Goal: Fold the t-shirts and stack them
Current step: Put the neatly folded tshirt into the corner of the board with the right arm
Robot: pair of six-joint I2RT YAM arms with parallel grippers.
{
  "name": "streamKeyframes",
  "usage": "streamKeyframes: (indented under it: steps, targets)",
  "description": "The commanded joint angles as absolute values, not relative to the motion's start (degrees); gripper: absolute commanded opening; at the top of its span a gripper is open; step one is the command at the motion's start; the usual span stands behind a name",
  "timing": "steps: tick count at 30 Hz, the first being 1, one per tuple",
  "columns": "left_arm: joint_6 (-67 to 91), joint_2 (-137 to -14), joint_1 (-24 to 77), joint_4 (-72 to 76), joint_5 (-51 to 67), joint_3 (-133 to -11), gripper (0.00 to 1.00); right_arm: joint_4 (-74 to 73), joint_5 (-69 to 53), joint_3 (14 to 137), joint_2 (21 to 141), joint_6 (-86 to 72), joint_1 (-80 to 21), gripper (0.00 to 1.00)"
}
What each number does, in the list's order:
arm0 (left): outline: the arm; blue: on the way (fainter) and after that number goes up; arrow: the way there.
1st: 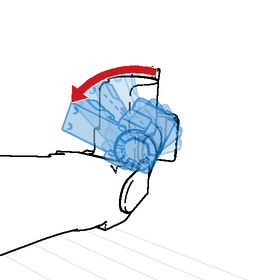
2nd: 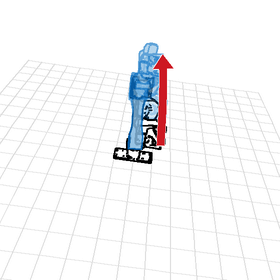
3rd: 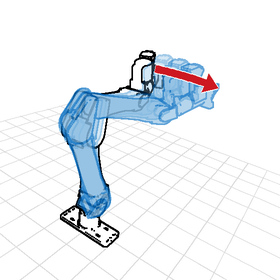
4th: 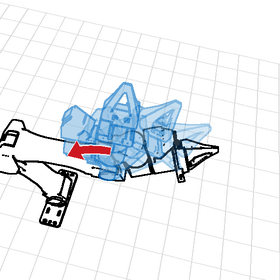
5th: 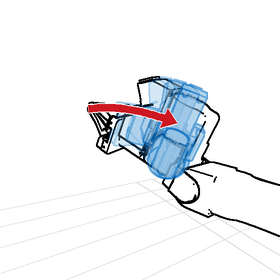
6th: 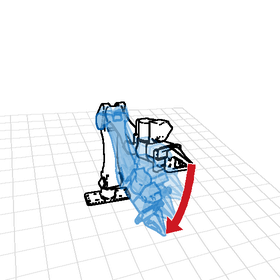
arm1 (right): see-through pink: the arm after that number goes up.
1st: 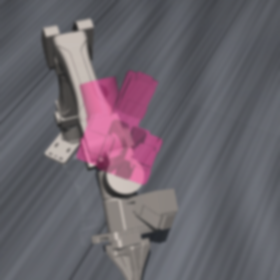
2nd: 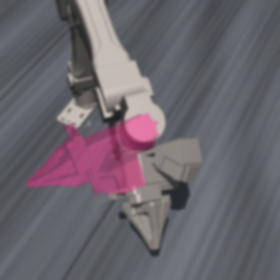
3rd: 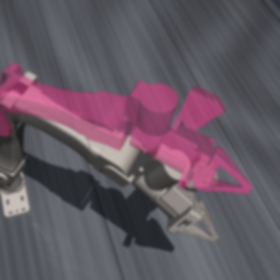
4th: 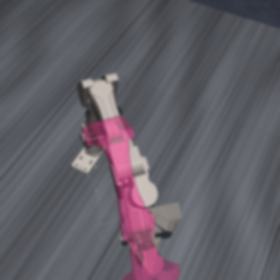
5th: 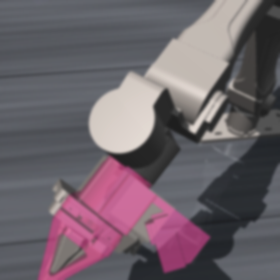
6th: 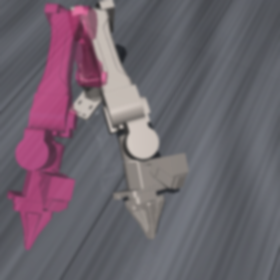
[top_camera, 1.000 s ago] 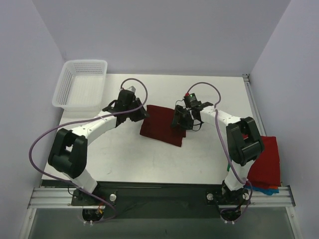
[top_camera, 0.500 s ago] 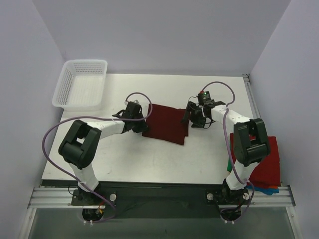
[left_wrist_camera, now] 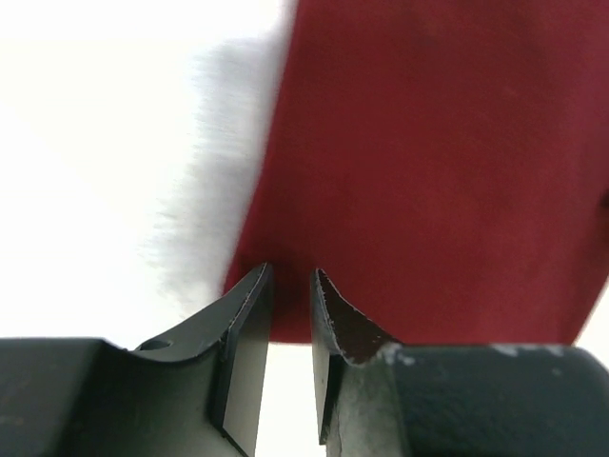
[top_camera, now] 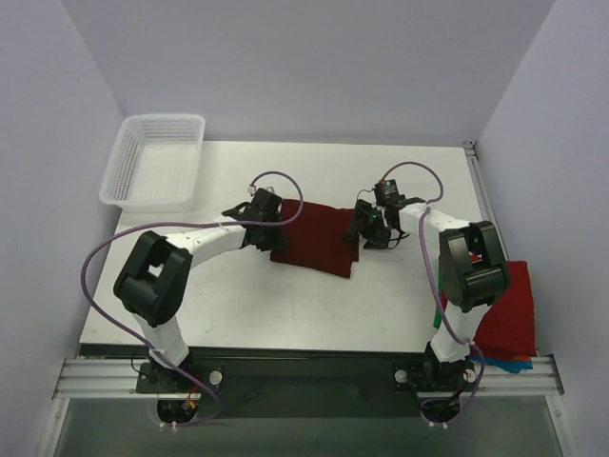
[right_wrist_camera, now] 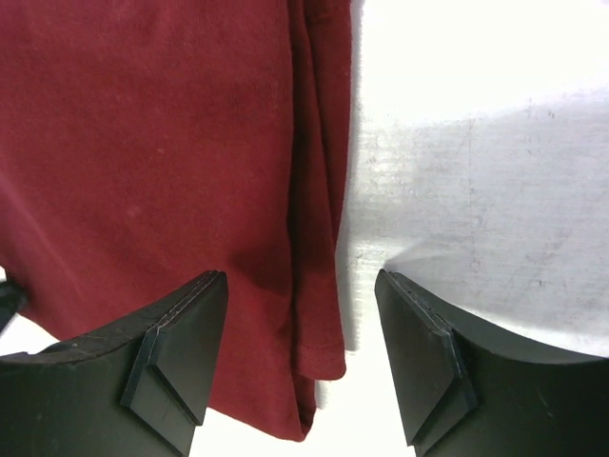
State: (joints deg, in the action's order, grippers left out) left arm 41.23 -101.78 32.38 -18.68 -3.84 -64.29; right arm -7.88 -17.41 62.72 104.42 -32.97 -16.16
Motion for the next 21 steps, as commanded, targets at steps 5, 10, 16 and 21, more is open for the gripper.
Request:
streamKeyframes:
  steps: [5,10,16,21]
  targets:
    - [39.64,-100.98,38.93,-19.0,-5.28,-67.68,0.33,-6.86,-18.02,61.35,103.36,-33.92,-16.52,0.65]
    - [40.34,-105.55,42.36,-16.17,-3.78,-69.16,0.33,-5.8,-17.93,59.86,103.36,-34.72,-16.7,0.64]
    - [42.01,-112.76,44.12,-17.23,-3.78,-69.79,0.31,-5.62,-16.79,58.63,103.54,-35.07,-17.93,0.64]
    - [42.45,-112.76,44.21,-16.43,-3.78,-68.29,0.31,-5.62,-16.26,57.39,103.1,-35.51,-18.19,0.63]
